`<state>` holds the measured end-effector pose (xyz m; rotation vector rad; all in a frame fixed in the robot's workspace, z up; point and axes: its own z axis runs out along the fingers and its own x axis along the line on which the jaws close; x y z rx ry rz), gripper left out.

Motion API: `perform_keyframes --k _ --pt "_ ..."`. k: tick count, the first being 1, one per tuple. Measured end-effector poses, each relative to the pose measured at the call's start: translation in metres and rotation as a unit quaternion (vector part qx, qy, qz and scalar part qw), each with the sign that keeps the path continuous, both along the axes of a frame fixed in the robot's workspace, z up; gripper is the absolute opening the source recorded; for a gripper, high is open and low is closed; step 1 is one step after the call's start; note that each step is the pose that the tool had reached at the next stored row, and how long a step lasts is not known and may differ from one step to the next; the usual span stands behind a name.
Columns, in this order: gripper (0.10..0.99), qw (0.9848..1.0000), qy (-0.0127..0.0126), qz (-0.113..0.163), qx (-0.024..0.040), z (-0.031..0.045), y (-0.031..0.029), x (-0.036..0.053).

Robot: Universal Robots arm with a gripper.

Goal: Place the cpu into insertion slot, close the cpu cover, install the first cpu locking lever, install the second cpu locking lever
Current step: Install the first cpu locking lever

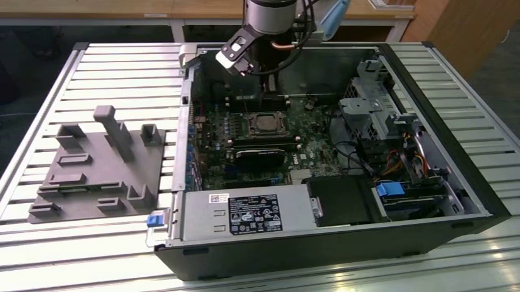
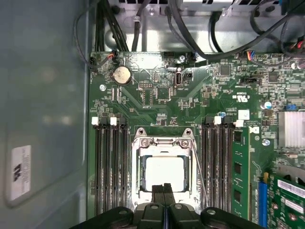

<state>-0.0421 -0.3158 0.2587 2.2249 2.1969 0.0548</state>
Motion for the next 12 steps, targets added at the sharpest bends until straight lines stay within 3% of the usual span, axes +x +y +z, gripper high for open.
perform_keyframes --k 4,7,12 --pt "0.106 1.0 0.0 0.003 0.0001 0.0016 0.0 0.0" --pt "0.106 0.9996 0.0 0.027 0.0 0.0017 0.0 0.0" --pt "0.106 0.9974 0.0 0.073 0.0 0.0015 0.0 0.0"
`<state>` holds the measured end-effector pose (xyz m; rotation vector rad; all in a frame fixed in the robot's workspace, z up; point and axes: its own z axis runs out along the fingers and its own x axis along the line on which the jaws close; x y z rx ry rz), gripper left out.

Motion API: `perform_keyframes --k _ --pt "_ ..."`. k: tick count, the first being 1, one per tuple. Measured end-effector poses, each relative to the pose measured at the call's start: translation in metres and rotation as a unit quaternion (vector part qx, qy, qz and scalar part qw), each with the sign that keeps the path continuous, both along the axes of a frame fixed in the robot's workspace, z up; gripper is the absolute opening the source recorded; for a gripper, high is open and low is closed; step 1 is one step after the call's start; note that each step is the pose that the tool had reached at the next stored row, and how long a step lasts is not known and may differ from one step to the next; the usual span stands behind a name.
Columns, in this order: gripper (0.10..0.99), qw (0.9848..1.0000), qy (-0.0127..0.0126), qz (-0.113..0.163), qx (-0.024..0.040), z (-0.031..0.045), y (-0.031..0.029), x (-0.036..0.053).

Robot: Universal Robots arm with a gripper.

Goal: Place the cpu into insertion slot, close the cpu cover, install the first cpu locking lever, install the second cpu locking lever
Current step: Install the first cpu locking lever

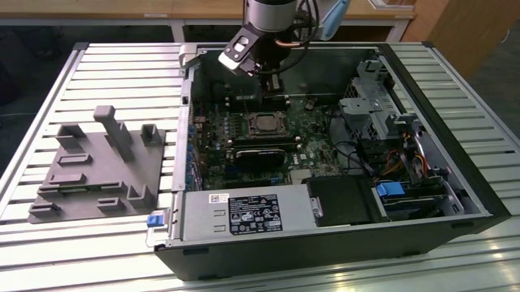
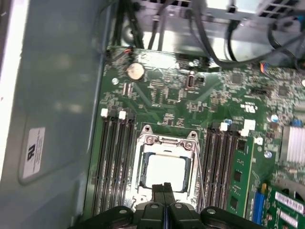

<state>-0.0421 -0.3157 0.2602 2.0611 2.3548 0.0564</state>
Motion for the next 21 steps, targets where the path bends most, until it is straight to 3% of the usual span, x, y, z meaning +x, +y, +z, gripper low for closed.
perform_keyframes --k 5,11,16,21 --pt "0.106 0.9991 0.0 0.043 -0.0001 -0.0003 0.0 0.0" --pt "0.106 0.9971 0.0 0.077 0.0 -0.0005 0.0 -0.0011" --pt "0.106 0.9925 0.0 0.122 0.0 -0.0011 0.0 -0.0012" --pt "0.106 0.9859 0.0 0.167 0.0 -0.0017 0.0 -0.0012"
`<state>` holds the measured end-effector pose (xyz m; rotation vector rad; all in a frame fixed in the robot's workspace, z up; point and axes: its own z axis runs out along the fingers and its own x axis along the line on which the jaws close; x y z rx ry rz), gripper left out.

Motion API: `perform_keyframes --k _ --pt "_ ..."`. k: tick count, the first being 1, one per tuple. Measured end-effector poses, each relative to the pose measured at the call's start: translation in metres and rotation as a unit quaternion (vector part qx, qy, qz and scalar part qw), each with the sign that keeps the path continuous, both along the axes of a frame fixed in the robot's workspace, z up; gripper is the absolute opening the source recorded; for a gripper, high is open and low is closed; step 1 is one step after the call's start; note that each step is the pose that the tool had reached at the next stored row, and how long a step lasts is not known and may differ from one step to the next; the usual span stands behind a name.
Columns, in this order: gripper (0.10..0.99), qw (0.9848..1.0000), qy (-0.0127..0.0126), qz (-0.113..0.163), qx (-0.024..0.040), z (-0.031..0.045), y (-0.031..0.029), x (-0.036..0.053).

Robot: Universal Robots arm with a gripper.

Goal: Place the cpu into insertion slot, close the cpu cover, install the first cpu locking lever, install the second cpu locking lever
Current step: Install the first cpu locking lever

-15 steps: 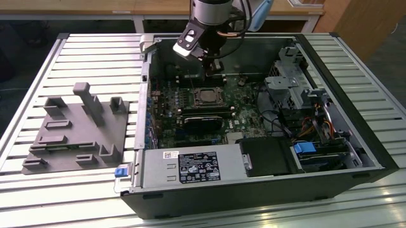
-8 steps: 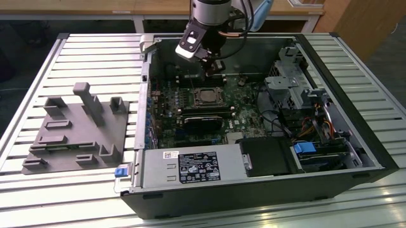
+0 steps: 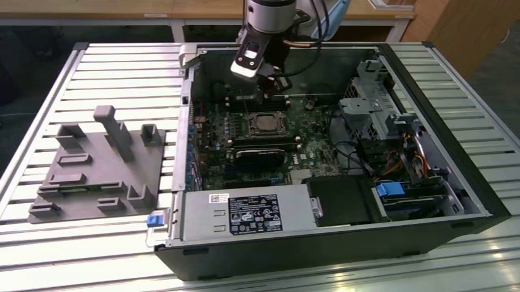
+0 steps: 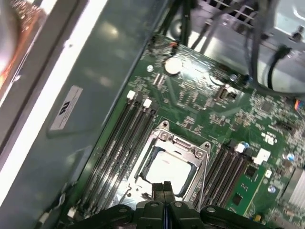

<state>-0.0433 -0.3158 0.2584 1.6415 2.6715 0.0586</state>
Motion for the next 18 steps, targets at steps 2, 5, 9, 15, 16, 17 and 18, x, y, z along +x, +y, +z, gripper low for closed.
perform_keyframes --k 2,5,9,15,16,17,18 --pt "0.106 0.9998 0.0 0.018 0.0 -0.0002 0.0 0.0" --pt "0.106 0.999 0.0 0.046 0.0 -0.0005 0.0 0.0" --pt "0.106 0.9967 0.0 0.082 0.0 -0.0007 0.0 0.0" --pt "0.106 0.9907 0.0 0.136 0.0 -0.0011 0.0 0.0" --pt "0.106 0.9895 0.0 0.145 0.0 -0.0011 0.0 0.0" --pt "0.106 0.9881 0.0 0.154 0.0 -0.0011 0.0 0.0" --pt "0.106 0.9867 0.0 0.162 0.0 -0.0012 0.0 0.0"
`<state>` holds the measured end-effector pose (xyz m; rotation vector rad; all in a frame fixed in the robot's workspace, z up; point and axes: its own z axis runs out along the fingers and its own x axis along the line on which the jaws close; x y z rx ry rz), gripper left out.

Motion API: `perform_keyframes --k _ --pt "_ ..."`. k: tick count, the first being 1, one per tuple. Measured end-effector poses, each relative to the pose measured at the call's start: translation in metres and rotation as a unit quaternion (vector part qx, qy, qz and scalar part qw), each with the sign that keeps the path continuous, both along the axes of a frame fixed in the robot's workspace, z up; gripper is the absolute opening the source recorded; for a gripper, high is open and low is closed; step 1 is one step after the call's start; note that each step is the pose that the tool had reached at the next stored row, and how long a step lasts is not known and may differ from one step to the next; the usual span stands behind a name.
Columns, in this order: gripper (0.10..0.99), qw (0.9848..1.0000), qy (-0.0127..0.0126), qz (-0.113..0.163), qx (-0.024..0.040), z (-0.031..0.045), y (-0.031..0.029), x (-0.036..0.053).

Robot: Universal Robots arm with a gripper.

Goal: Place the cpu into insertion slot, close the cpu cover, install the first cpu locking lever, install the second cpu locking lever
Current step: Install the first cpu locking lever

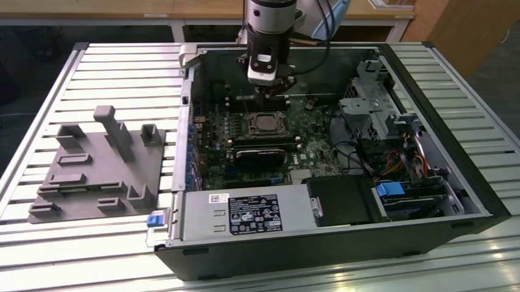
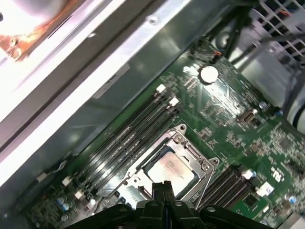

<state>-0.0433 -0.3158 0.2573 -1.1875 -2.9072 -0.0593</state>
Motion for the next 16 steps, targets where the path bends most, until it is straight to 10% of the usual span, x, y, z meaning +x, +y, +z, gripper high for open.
perform_keyframes --k 8,16 --pt "0.106 0.9973 0.0 0.073 0.0 -0.0003 0.0 0.0" --pt "0.106 0.9896 0.0 0.144 0.0 -0.0005 0.0 0.0"
